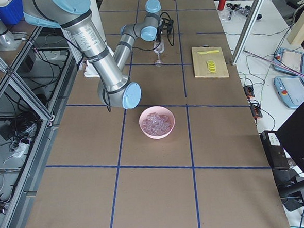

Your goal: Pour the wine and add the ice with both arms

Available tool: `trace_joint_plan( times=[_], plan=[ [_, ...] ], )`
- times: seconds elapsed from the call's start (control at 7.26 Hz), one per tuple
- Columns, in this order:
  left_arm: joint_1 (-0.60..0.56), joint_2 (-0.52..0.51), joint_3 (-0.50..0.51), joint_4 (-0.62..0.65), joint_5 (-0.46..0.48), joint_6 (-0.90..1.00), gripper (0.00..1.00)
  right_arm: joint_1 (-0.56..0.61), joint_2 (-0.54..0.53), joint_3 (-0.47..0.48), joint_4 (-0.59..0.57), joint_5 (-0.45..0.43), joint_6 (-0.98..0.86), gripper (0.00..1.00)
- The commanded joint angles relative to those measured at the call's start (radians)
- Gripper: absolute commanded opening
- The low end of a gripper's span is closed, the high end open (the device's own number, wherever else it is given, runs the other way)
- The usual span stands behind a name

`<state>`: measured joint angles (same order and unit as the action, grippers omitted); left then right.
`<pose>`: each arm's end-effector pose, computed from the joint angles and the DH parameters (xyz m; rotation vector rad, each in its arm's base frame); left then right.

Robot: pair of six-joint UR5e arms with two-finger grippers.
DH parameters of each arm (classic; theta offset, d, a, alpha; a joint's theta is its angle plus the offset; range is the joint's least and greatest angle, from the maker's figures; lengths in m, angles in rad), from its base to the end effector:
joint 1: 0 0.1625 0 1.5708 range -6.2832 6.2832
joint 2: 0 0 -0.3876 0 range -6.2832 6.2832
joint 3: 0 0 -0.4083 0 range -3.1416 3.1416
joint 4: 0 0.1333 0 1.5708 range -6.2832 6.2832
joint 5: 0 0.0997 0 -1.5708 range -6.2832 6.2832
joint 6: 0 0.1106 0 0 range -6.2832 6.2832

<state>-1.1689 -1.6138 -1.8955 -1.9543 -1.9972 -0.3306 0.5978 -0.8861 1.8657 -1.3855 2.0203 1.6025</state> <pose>0.1304 -0.5305 0.4085 0.5458 0.6447 0.2271 -0.4509 -0.4102 0.0715 -0.0618 -1.2106 0.2893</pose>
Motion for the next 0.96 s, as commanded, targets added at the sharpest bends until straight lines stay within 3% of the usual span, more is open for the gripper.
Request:
trace_joint_plan(
  times=[0.0,0.14,0.28,0.41,0.83],
  plan=[
    [0.000,0.003,-0.005,0.000,-0.002,0.001,1.00,-0.007,0.013,-0.014,0.002,0.000,0.001,0.00],
    [0.000,0.003,-0.005,0.002,-0.002,0.001,1.00,-0.007,0.013,-0.011,0.002,0.000,-0.001,0.11],
    [-0.002,0.005,-0.007,0.002,-0.002,0.001,1.00,-0.007,0.015,-0.008,0.002,0.000,0.000,0.64],
    [0.000,0.008,-0.007,0.002,-0.002,0.001,1.00,-0.007,0.015,-0.008,0.002,0.000,-0.001,0.97],
    [-0.005,0.011,-0.007,0.002,-0.002,0.024,1.00,0.006,0.010,0.004,0.000,0.009,-0.013,1.00]
  ],
)
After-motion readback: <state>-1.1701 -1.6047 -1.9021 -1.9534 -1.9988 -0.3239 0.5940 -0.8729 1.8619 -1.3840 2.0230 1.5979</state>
